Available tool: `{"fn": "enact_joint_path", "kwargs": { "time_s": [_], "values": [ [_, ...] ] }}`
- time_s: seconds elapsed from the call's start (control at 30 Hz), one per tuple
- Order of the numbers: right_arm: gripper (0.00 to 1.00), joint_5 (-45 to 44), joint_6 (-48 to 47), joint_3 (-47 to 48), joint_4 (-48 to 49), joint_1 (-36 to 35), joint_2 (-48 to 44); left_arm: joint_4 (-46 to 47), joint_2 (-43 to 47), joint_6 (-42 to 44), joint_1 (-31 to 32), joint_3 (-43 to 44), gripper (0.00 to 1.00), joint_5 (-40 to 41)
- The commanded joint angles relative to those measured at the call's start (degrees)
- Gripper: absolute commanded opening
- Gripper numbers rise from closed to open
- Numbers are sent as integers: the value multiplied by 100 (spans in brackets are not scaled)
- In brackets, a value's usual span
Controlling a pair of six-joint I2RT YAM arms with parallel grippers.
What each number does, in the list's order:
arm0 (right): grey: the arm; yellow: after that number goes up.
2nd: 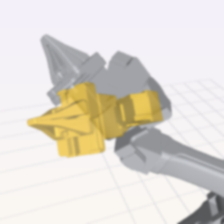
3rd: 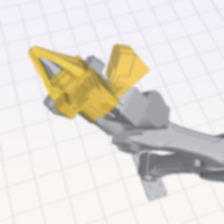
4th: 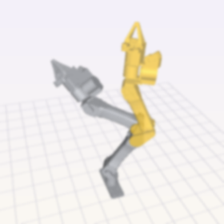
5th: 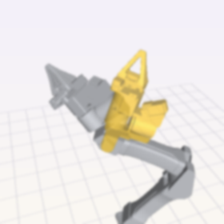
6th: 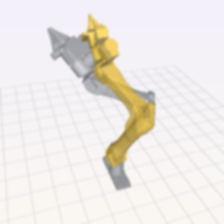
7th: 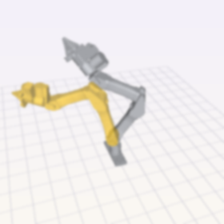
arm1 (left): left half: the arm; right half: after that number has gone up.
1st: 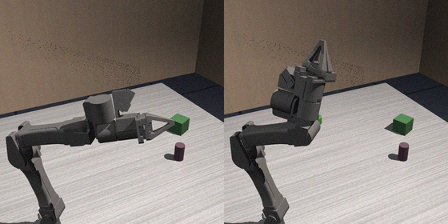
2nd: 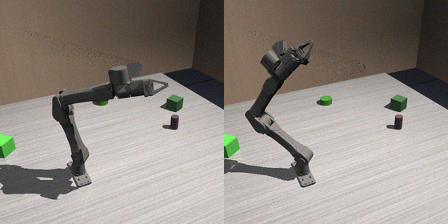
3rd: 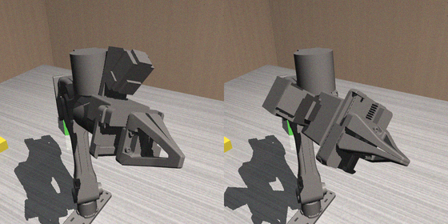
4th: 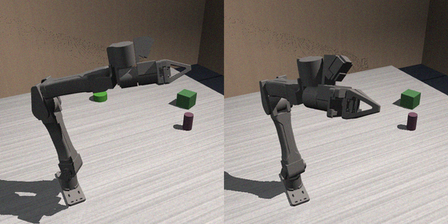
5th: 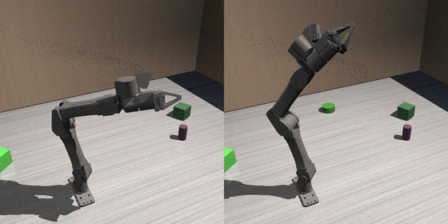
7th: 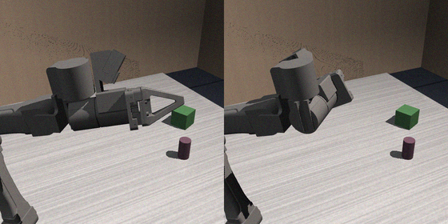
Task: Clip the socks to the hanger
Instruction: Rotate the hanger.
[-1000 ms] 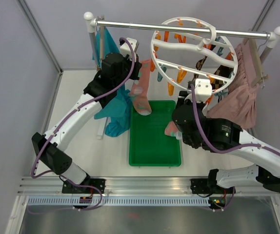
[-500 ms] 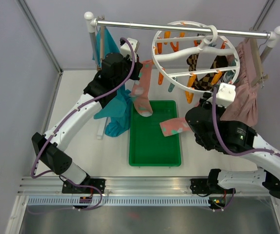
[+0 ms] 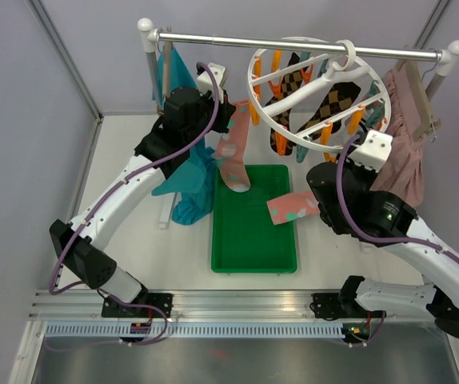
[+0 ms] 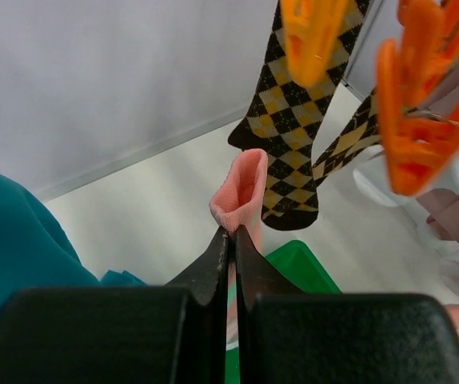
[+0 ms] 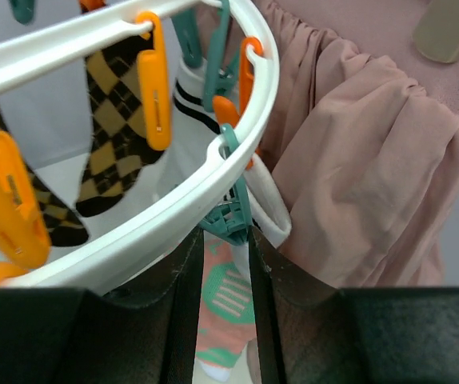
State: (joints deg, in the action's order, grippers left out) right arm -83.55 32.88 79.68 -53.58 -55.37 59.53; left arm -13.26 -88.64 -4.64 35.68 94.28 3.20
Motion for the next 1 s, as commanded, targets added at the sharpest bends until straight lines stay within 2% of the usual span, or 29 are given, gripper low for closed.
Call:
{"fn": "enact_joint_path", "kwargs": {
  "time_s": [0.0,0.1,0.3,0.47,0.63,0.73,0.97],
  "values": [
    [36,84,-247,-40,128,369,33,201,286,-72,-35,11,2,-293],
    [36,452,-536,-67,313,781,-2,201,277,-28,-35,46,2,-565],
    [38,1288,-967,-75,840,941,-90,148,251,34,-26,108,2,-742],
    [39,1243,-1293,-146,1253,1115,-161,157,268,78,-9,99,2,-935],
    [36,1429,-1916,-514,2481,1388,-275,157,295,95,9,108,2,-1006],
    [36,1674,-2057,-550,2843,1661,-170,148,312,130,18,108,2,-997],
    [36,2053,-1997,-603,3161,2442,-29,113,321,209,44,126,2,-1120]
  ]
}}
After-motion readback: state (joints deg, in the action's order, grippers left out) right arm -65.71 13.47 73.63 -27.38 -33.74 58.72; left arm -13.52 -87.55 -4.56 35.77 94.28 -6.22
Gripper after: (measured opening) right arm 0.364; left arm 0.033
